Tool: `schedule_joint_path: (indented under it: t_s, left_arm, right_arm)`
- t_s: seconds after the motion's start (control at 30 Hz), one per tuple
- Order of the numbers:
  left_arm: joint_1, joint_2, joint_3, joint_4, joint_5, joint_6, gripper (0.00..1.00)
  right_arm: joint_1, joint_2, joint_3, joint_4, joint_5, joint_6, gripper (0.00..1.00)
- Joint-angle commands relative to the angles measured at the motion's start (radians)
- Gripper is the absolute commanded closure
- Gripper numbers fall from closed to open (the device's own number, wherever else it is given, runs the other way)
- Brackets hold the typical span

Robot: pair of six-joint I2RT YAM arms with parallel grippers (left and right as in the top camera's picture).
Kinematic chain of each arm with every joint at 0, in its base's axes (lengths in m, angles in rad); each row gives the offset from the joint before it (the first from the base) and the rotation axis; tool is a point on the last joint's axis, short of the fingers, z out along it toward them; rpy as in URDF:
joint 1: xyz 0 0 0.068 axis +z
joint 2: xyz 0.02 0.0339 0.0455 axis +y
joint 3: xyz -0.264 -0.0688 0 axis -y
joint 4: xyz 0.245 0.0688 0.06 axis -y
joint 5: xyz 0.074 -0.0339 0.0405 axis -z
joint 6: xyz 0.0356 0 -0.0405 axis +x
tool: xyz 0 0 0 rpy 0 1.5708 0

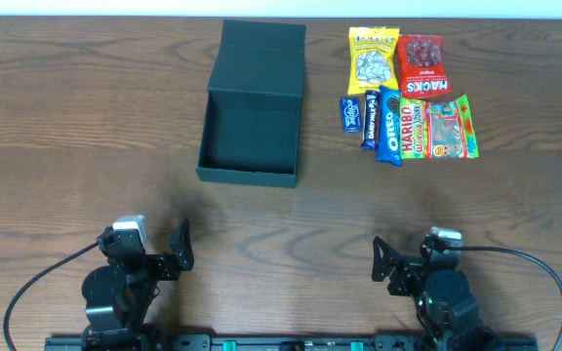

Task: Pack container
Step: 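Move the right gripper toward the green Haribo gummy bag, then grasp the green Haribo bag with the right gripper and lift it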

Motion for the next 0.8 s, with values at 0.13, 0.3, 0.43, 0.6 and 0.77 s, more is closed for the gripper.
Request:
schedule_joint_path:
  t_s: [0.13, 0.3, 0.43, 0.6, 0.77]
  left_arm:
    - [0.006, -0.007, -0.02, -0.001, 0.017, -0.008, 0.05]
    - [0.006, -0.007, -0.02, -0.001, 0.017, -0.008, 0.05]
    - [0.006, -0.007, -0.02, -0.001, 0.017, -0.008, 0.05]
    - [0.006, -0.007, -0.02, -0.001, 0.017, -0.008, 0.05]
    - [0.006, -0.007, -0.02, -0.001, 0.017, -0.008, 0.05]
  right_arm:
    - [-0.006, 0.002, -0.004, -0.004, 0.036, 0.012, 0.01]
    - [-0.006, 0.002, -0.004, -0.004, 0.036, 0.012, 0.01]
    - [-0.006, 0.002, -0.004, -0.004, 0.036, 0.012, 0.01]
    - [-0.006, 0.002, -0.004, 0.013, -0.116, 0.057, 0.01]
    - [-0.006, 0.002, -0.004, 0.065, -0.378, 0.227, 0.01]
